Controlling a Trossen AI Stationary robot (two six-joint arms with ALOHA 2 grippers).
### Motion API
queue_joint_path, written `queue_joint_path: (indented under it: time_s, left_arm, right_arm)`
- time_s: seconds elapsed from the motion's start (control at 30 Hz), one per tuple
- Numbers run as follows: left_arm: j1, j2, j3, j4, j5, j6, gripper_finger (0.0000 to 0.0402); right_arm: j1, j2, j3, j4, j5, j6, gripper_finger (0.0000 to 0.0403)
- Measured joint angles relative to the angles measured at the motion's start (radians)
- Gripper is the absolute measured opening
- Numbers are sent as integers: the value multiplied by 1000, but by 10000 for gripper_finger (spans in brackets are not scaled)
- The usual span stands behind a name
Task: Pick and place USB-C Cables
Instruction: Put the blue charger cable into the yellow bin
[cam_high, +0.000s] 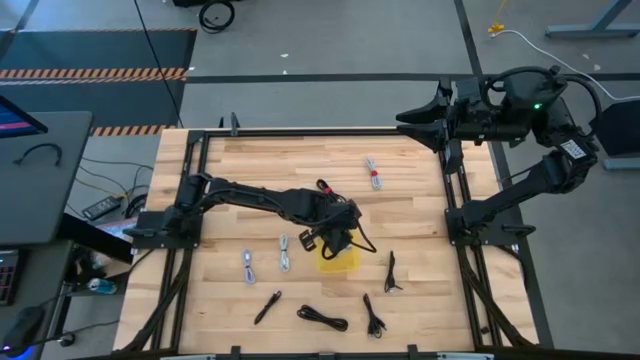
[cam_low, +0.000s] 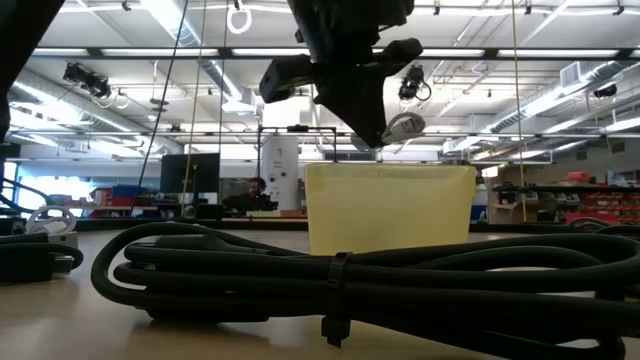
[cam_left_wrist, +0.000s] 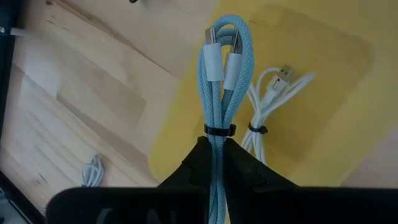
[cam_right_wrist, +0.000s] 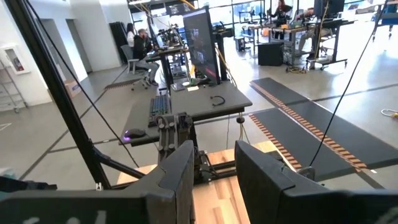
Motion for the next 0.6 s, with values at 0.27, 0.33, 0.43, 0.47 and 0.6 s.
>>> queue_joint_path:
  time_s: [0.27,0.33,0.43,0.47,0.6]
  left_arm:
    - [-1,45,-1,-63,48,-83,21]
    - [0,52,-2,-65,46,-84,21]
    - [2,63,0,-32,45,-87,21]
    - [2,64,-2,-46,45,-92,21]
    - [2,79,-2,-50,45,-99,21]
  right_arm:
    - [0,0,0,-10,-1,-1,123]
    - [0,0,0,-21,-4,-2,123]
    - [0,1,0,-34,-4,-2,123]
    - [0,2,0,-34,-5,-1,123]
    - [0,2,0,-38,-8,-2,123]
